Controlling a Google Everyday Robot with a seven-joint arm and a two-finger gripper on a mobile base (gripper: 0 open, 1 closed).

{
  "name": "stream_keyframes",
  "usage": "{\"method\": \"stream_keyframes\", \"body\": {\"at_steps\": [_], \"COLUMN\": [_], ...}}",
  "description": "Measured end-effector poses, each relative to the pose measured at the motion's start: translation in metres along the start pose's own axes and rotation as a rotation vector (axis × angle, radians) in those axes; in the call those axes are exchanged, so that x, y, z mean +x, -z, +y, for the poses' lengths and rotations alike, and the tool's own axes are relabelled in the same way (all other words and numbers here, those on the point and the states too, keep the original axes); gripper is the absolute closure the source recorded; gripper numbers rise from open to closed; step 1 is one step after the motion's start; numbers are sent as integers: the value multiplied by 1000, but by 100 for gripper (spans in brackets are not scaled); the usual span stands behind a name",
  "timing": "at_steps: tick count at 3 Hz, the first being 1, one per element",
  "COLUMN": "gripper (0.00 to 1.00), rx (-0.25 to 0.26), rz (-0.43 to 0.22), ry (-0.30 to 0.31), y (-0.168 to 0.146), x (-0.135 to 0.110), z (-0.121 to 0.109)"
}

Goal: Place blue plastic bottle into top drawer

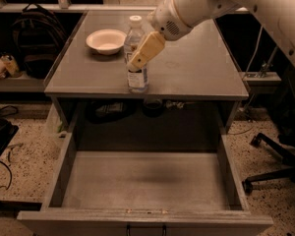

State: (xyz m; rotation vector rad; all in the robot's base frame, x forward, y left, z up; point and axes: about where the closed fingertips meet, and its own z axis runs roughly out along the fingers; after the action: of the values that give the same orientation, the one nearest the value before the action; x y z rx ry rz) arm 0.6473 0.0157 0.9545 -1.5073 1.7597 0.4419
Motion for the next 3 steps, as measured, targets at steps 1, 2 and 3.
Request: {"method": "stream_keyframes", "body": {"at_steps": [1, 2, 3], "gripper": [0, 19, 43], "rx": [-14, -31, -31], "rz": [-11, -21, -21], "ry": [3, 7, 7], "y": [-10, -24, -24], "x": [-4, -4, -4], "z": [2, 5, 5]}}
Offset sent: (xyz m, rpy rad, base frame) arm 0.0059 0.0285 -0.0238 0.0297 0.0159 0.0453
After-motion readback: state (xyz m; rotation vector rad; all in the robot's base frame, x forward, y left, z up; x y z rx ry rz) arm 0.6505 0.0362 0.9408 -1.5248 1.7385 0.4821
